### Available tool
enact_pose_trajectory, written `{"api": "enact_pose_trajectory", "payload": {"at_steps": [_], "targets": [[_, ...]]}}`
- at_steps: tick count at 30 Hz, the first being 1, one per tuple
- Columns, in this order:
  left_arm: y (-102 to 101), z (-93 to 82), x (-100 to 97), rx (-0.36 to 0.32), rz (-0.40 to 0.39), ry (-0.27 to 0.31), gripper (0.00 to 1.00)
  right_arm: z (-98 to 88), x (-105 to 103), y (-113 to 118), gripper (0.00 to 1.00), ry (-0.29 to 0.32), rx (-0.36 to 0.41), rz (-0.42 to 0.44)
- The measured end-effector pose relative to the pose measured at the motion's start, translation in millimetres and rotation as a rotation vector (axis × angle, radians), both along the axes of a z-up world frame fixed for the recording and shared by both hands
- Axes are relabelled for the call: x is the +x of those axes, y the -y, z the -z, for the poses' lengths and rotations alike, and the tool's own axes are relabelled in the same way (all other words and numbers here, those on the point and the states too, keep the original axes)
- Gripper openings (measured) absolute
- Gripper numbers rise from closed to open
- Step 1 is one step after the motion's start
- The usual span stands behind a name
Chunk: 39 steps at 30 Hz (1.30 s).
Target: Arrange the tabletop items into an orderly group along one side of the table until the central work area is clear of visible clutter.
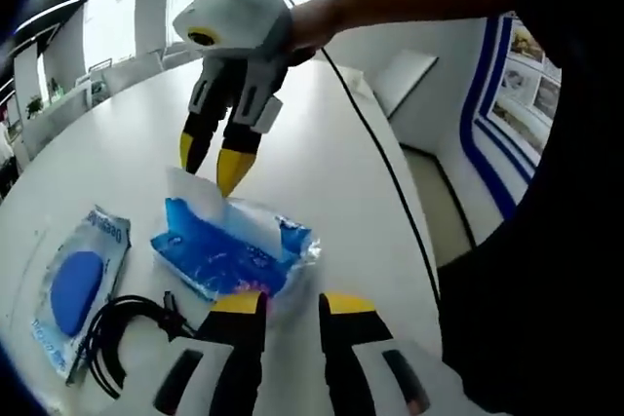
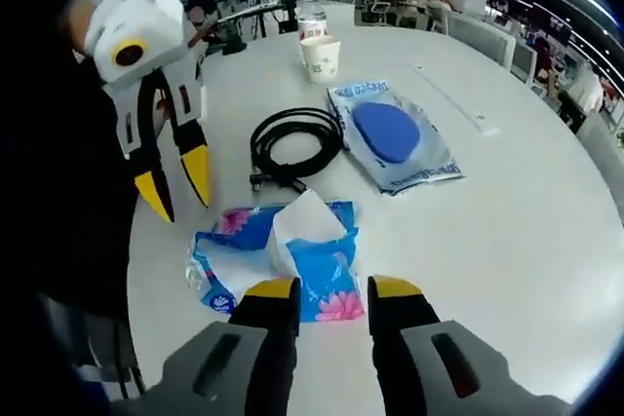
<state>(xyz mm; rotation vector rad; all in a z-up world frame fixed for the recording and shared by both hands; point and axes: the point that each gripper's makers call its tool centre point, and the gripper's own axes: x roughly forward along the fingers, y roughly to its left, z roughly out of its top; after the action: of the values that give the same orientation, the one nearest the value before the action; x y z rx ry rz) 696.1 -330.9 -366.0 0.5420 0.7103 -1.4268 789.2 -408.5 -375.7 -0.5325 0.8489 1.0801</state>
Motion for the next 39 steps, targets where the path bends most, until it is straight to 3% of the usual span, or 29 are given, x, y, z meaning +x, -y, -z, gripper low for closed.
{"api": "enact_pose_trajectory", "payload": {"at_steps": [8,14,23,28,33,39], "targets": [[4,10.1,6.4,0.032,0.023,0.004,0.08,-9.2,-5,-9,0.18,-0.035,0.030,-0.042],[0,14.2,6.2,0.048,0.028,-0.001,0.03,-11.7,0,-6,0.18,-0.016,-0.001,-0.064],[4,10.5,4.8,0.018,0.030,-0.009,0.08,-5.6,1,-8,0.25,-0.039,-0.015,-0.073],[8,9.2,2.3,0.012,0.045,-0.003,0.09,-20.1,-3,-10,0.26,-0.054,0.033,-0.073],[8,4.3,1.7,0.006,0.048,0.006,0.09,-34.2,-5,-7,0.26,-0.026,0.034,-0.086],[4,-1.1,2.5,0.004,0.033,0.011,0.10,-33.0,-10,-3,0.30,0.018,-0.062,-0.207]]}}
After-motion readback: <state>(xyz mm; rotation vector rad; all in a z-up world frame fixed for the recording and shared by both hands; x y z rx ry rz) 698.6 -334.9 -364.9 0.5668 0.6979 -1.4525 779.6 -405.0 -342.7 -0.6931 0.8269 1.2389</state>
